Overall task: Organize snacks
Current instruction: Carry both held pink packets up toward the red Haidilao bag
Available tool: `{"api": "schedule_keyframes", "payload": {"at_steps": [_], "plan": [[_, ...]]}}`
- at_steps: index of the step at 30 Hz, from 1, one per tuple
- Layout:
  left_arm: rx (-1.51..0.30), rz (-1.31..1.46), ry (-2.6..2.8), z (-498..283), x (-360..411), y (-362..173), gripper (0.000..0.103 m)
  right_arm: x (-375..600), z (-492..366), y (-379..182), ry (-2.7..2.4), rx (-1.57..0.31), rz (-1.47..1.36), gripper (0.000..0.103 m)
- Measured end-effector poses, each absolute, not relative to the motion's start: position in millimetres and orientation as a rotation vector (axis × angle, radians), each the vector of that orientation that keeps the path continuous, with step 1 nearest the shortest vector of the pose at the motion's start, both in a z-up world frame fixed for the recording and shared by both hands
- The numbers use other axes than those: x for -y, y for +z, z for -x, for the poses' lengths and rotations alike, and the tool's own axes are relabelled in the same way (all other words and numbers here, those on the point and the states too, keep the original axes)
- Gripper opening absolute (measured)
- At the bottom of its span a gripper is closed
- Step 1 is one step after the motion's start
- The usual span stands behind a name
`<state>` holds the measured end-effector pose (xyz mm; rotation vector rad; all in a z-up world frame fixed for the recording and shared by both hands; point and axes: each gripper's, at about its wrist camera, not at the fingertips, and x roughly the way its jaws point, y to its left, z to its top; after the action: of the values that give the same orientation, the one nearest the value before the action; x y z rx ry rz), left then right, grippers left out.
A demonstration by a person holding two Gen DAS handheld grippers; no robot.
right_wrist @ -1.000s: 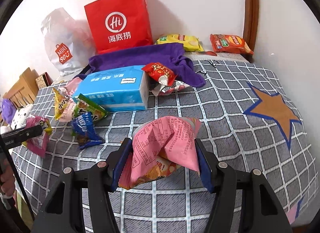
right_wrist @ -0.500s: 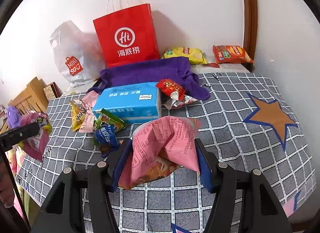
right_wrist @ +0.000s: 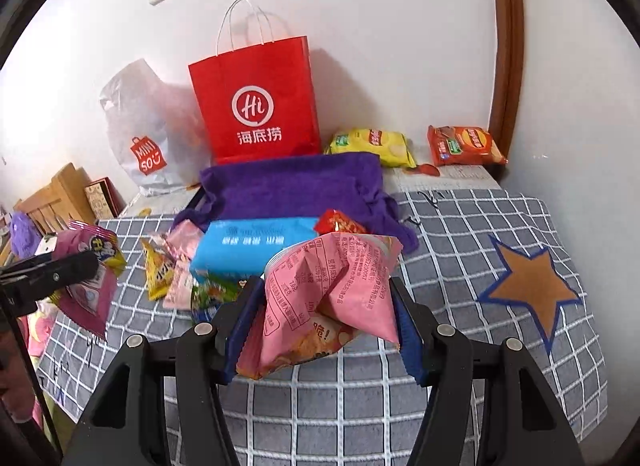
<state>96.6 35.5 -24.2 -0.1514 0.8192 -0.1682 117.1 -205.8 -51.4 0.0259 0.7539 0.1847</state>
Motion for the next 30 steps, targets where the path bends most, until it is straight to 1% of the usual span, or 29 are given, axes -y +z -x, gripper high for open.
{"api": "schedule_keyframes", "payload": {"at_steps": [13,20,30], "plan": [[-0.803,0.123,-0.167,-160,-34,-7,0.071,189,-188,-38,0.203,-0.745,-0.013,0.061],[-0.793,0.108,-0.133,-199,-41,3,0.072,177,-237,-18,0.218,-0.724,0.007,0.061],[-0.801,0.133,-0.113,-260,-53,2,0.072,161,-301,-3,0.259,-0.683,0.014,0.061]]}}
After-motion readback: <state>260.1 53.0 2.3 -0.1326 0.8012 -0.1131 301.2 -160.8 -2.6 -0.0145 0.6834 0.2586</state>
